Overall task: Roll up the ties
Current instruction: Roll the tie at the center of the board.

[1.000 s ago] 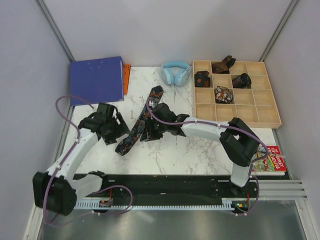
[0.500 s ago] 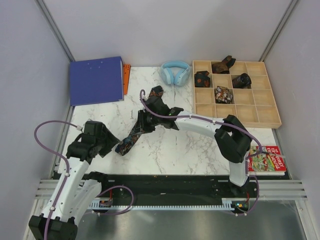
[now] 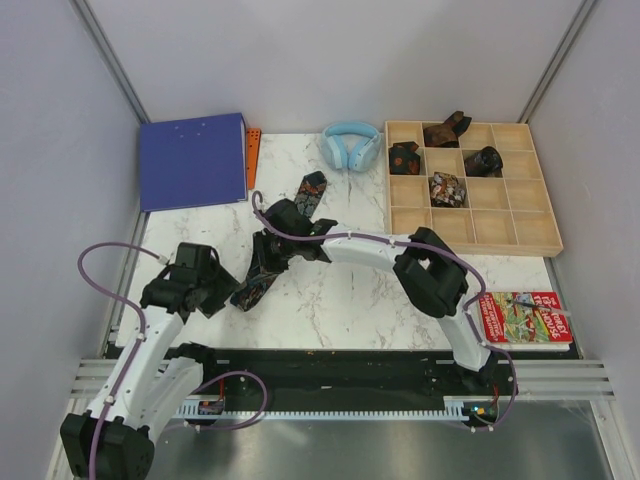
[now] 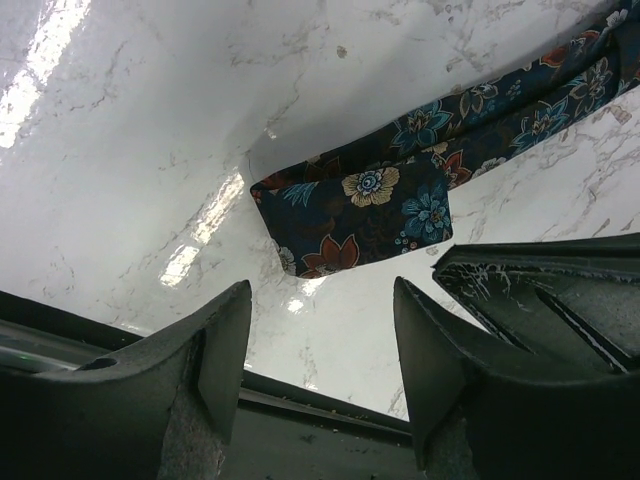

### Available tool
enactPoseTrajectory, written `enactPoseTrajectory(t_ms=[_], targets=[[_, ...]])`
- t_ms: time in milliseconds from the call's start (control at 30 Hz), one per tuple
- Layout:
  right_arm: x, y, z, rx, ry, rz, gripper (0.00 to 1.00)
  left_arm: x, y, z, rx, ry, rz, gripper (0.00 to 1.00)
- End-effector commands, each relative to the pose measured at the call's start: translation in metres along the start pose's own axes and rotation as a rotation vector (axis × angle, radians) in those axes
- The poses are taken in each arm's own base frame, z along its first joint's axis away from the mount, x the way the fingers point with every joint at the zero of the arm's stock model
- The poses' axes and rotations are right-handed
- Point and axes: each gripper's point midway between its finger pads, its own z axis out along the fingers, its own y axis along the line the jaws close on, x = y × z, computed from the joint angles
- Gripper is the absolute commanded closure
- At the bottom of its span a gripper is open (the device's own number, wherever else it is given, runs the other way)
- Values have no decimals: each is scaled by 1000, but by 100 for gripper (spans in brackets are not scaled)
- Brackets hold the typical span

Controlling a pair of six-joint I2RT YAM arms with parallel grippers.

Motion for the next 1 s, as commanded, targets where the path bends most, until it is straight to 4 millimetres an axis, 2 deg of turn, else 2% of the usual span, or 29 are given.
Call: enactPoseTrajectory(t_ms=[0, 467, 967], targets=[[-12, 16, 5, -52, -3, -13, 81, -5, -8, 1, 32, -30, -17, 36], [2, -15, 26, 0, 38, 10, 83, -5, -9, -1, 43, -43, -19, 36], [10, -54, 25, 55, 50, 33, 84, 13, -2, 7, 12, -19, -18, 36]])
